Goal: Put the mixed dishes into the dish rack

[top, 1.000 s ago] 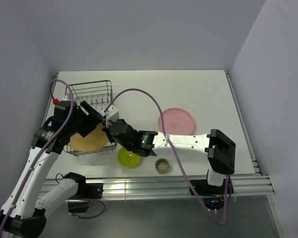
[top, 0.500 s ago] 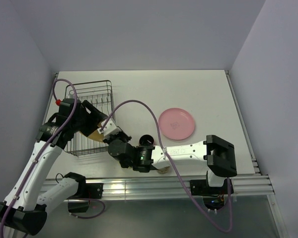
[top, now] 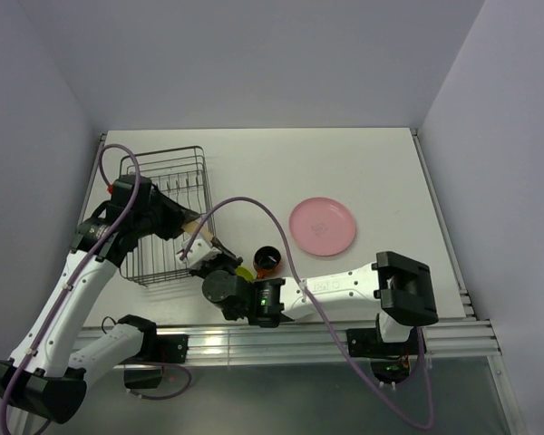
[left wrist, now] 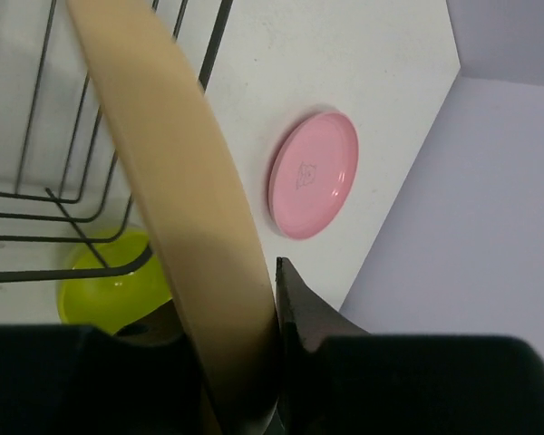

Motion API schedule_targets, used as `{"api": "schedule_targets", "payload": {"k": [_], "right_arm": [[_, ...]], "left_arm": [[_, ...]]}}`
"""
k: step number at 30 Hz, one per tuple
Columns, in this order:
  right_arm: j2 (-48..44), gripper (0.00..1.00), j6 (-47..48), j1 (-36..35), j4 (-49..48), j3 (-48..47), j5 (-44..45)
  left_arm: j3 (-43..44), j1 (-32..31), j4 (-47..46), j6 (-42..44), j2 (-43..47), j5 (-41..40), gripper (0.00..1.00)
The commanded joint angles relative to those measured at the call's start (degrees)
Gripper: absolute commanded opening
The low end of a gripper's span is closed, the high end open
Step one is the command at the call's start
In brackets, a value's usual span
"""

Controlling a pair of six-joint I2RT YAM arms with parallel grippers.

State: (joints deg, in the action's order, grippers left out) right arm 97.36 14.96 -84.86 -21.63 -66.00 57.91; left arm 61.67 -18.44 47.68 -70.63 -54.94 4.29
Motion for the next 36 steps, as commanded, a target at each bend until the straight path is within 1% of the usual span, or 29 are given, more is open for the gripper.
{"api": "schedule_targets", "payload": {"k": [1,2,3,4,6,8,13,18,22,25,28,31,36], "right_arm": [[-7.6,0.31,-3.1,-1.4,-2.4,-0.2,-4.0],[-8.8,0.64,-3.4,-1.4,-1.8,-0.4,-4.5],[-9.6,0.80,-3.9,-1.4,-1.3,-0.2,-5.0],[-10.5,0.99,-4.8,-1.4,-0.4,0.1,-6.9],[-13.9,1.00,-5.6,-1.1,-0.2,1.6,-9.1],[-17.4,1.00,-7.4,-0.6,1.6,2.5,-13.1],[-22.6,1.00,-10.3,3.1,5.6,3.9,-20.5],[-22.8,0.99,-11.6,5.1,8.2,3.4,-29.1],[-20.8,0.98,-11.7,5.5,10.4,1.3,-33.5],[-19.1,0.98,-11.5,5.4,11.9,-0.6,-36.5],[-17.6,0.98,-11.4,5.5,11.9,-1.9,-37.2],[-15.5,0.98,-10.8,5.6,12.1,-3.8,-37.1],[-13.4,0.97,-8.6,5.7,11.8,-5.2,-33.0]], "left_arm": [[3.3,1.0,-6.5,11.7,0.3,0.6,0.00],[3.6,1.0,-6.5,13.0,0.4,0.6,0.00],[4.1,1.1,-6.3,13.7,0.5,0.7,0.00],[4.7,1.1,-6.1,14.3,0.5,0.9,0.00],[5.2,1.4,-5.6,16.0,0.9,1.4,0.00],[5.1,1.6,-5.9,17.3,1.5,2.6,0.00],[4.9,1.9,-5.9,18.0,2.7,4.1,0.00],[5.9,2.1,-6.6,16.8,3.3,6.3,0.00],[7.8,2.1,-7.6,15.7,3.4,10.4,0.00],[9.0,2.1,-7.3,15.3,3.6,11.1,0.00],[9.8,2.1,-6.6,15.5,4.0,11.3,0.00],[8.8,2.1,-7.5,14.7,4.7,13.1,0.00],[7.5,2.1,-8.0,14.6,5.7,15.0,0.00]]}}
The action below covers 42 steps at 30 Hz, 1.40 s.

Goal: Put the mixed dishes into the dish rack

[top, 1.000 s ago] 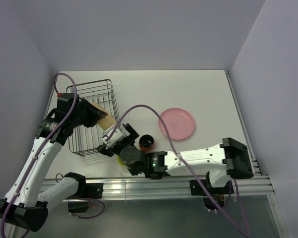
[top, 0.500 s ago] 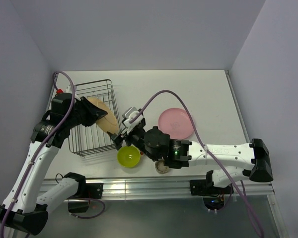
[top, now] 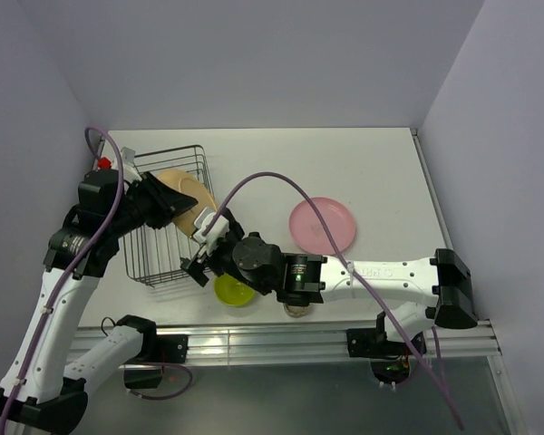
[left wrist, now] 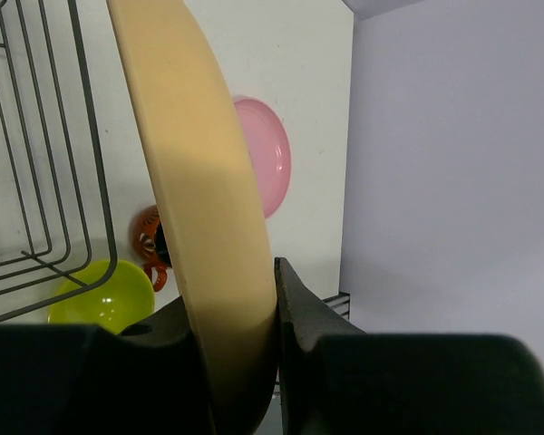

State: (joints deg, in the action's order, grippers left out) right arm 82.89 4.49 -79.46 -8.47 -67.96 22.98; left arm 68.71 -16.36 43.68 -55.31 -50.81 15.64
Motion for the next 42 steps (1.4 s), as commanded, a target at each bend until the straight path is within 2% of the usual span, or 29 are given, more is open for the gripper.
{"api": "schedule_targets", "payload": {"k": [1,6,9,14,15,20,21,23,25,26,32,37,39,40,42], "right_arm": [[1.5,0.97,2.3,0.4,-1.6,-3.6,2.4],[2.8,0.93,3.7,1.2,-1.5,-4.8,4.0],[3.7,0.87,4.8,1.4,-2.9,-4.8,7.8],[4.0,0.65,6.1,1.2,-8.4,-2.0,13.9],[3.9,0.56,6.3,1.2,-10.0,-1.0,14.5],[3.9,0.38,7.5,1.0,-11.1,-0.6,15.8],[4.0,0.31,7.7,0.8,-11.4,-0.9,16.0],[4.2,0.22,8.7,0.6,-11.6,-1.2,16.7],[5.0,0.03,9.0,0.2,-11.7,-2.4,18.3],[5.7,0.00,9.0,0.1,-11.7,-3.5,19.6],[7.5,0.00,6.6,-0.3,-12.9,-5.2,22.8],[6.4,0.00,4.7,-0.4,-13.6,-4.0,21.9],[6.0,0.00,4.6,-0.4,-13.5,-3.7,21.6],[5.9,0.00,4.2,-0.4,-13.4,-3.6,21.6],[5.8,0.00,4.0,-0.4,-13.2,-3.4,21.6]], "left_arm": [[0.4,0.0,-3.7,-0.5,1.9,3.9,0.00],[-0.7,0.0,-3.6,-0.4,2.9,4.8,0.00],[-1.4,0.0,-4.0,-0.8,3.4,5.5,0.00],[-1.6,0.0,-4.5,-1.2,3.8,6.2,0.00],[-1.6,0.0,-4.6,-1.2,3.7,6.2,0.00],[-1.8,0.0,-6.0,-1.6,2.6,7.1,0.00],[-1.9,0.0,-6.2,-1.6,2.6,7.2,0.00],[-2.1,0.0,-6.4,-1.8,2.3,7.2,0.00],[-2.5,0.0,-7.5,-3.0,2.2,7.2,0.00],[-2.7,0.0,-7.8,-4.1,2.2,7.1,0.00],[-1.7,0.0,-9.0,-5.3,1.2,6.3,0.00],[-1.4,0.0,-8.4,-5.0,1.0,5.8,0.01],[-1.7,0.0,-8.4,-4.9,1.0,5.7,0.08],[-2.3,0.0,-8.5,-5.0,1.0,5.7,0.20],[-2.8,0.0,-9.0,-5.4,1.1,5.5,0.33]]}}
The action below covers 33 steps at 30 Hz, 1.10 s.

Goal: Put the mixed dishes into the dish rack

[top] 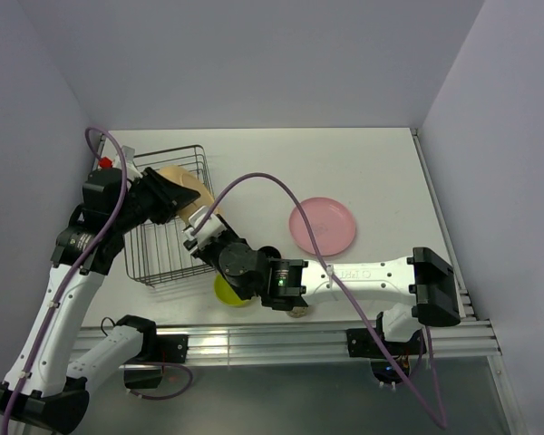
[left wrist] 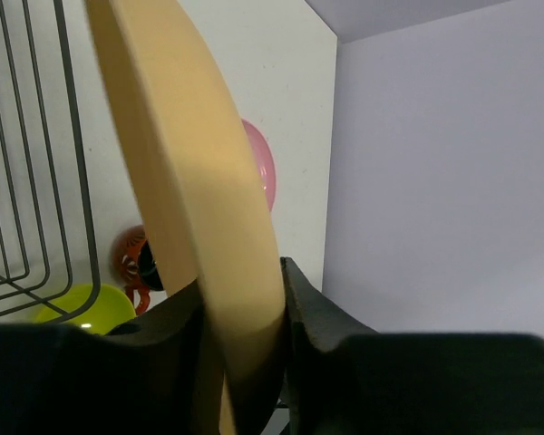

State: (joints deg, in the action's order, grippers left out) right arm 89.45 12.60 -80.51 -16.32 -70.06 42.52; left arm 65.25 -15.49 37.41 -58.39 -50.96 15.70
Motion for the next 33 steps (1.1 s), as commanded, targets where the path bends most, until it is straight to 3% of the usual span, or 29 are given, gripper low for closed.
{"api": "schedule_targets", "payload": {"k": [1,5,20,27,30,33], "right_arm": [[-0.8,0.00,-4.6,0.6,-5.2,-1.3,2.1],[-0.6,0.00,-6.0,0.6,-5.7,-1.0,2.7],[-0.2,0.00,-8.6,1.0,-5.2,-0.3,2.1],[-2.9,0.00,-18.8,2.5,3.5,0.1,-0.2],[-5.5,0.08,-23.6,3.2,8.0,0.5,-1.6],[-7.4,0.33,-29.3,5.5,13.3,-0.2,-7.8]], "left_arm": [[0.2,-0.9,-3.0,-2.5,1.1,5.5,0.43],[0.1,-0.9,-3.0,-2.9,1.0,4.9,0.49],[1.2,-0.9,0.7,0.2,0.3,-1.0,0.52],[1.5,-0.9,9.0,7.3,-1.2,-13.2,0.58],[0.7,-0.8,9.5,8.4,-2.8,-17.9,0.61],[0.7,-0.5,9.6,9.1,-6.2,-17.7,0.62]]}}
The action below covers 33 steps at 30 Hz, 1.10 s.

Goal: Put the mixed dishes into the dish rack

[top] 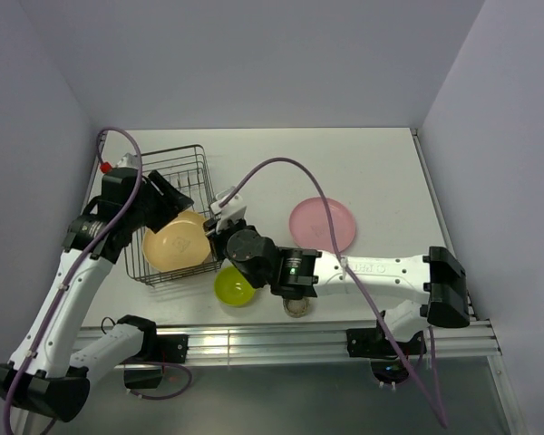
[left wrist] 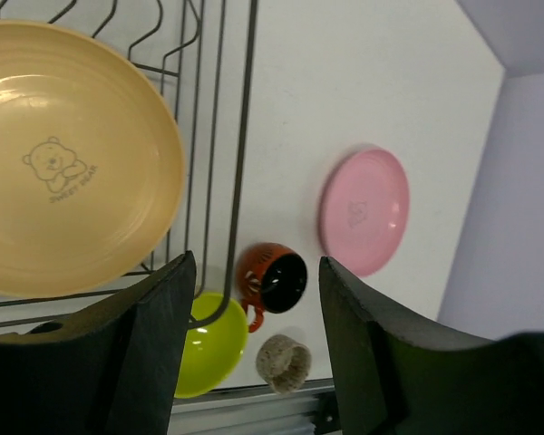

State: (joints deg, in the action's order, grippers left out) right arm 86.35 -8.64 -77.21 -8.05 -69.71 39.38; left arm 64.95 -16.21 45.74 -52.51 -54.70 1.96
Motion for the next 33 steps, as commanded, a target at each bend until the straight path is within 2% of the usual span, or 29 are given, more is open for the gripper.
{"api": "schedule_targets", "payload": {"k": [1,3,4,6,8,9,11,13,15,19,33], "right_arm": [[-4.5,0.40,-9.9,2.8,6.6,-1.6,-6.5],[-4.3,0.48,-11.6,4.7,11.3,-3.2,-10.6],[-3.7,0.55,-12.4,5.2,13.0,-5.2,-11.4],[-3.0,0.59,-14.8,6.2,18.1,-7.4,-12.0],[-2.8,0.60,-16.8,7.3,22.4,-9.4,-11.3],[-3.2,0.60,-17.9,7.6,23.0,-9.4,-11.5],[-5.7,0.61,-19.0,8.7,23.4,-7.6,-11.6],[-9.4,0.61,-20.9,10.7,22.4,-4.4,-13.4],[-12.2,0.61,-22.6,12.2,21.9,-2.1,-14.8],[-20.0,0.63,-23.7,14.9,21.2,2.9,-15.7],[-36.8,0.70,-21.9,17.9,21.3,11.2,-11.3]], "left_arm": [[1.1,0.2,1.4,3.3,-3.3,-3.8,0.63],[0.9,0.3,1.2,3.2,-5.2,-3.6,0.63],[0.7,0.3,0.4,3.0,-5.6,-3.7,0.63],[0.1,0.7,-0.3,3.3,-7.0,-3.5,0.62],[0.3,0.9,-0.1,4.5,-9.7,-2.0,0.60],[0.4,0.9,-0.4,5.4,-10.9,-0.7,0.55],[0.5,0.5,-0.1,8.2,-14.1,0.7,0.50],[2.1,-1.0,1.5,10.3,-17.4,-1.6,0.46],[4.7,-4.2,4.8,11.5,-19.4,-9.1,0.46],[6.4,-5.8,8.0,14.4,-24.3,-12.8,0.47],[2.6,-8.8,3.9,17.3,-33.6,-10.7,0.50]]}}
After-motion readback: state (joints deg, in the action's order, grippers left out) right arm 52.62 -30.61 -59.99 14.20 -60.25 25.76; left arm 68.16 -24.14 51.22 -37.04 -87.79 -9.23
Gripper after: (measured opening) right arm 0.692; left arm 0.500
